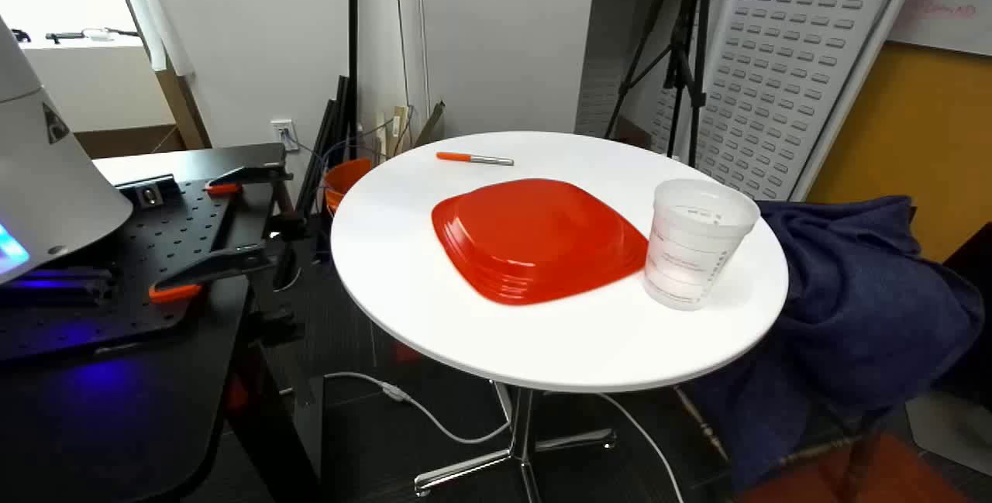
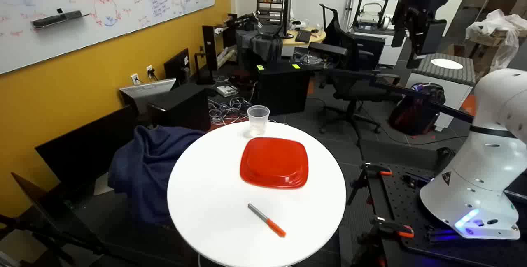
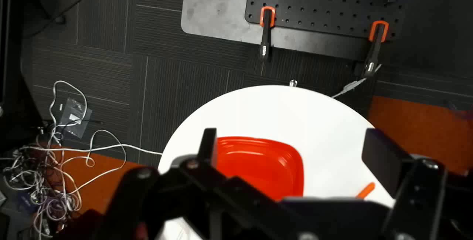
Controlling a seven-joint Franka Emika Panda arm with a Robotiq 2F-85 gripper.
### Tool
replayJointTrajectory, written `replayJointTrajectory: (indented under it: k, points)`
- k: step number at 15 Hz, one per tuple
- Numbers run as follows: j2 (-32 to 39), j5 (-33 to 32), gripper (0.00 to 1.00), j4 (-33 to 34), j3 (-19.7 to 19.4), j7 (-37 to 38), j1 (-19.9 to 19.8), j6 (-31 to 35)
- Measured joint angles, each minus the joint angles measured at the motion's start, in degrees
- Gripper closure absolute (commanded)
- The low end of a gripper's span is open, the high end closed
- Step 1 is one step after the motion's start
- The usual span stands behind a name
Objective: Put the pen in the cup
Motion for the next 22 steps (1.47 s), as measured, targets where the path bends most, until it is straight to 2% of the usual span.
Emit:
replayJointTrajectory:
  k: [12, 17, 22]
  points:
    - [0.27, -0.01, 0.0, -0.12, -0.14, 0.04, 0.92, 1.79]
    - [1.9, 0.16, 0.0, -0.73, -0.13, 0.11, 1.98, 9.71]
    - [5.5, 3.43, 0.0, -2.3, -0.09, 0.95, 2.85, 22.06]
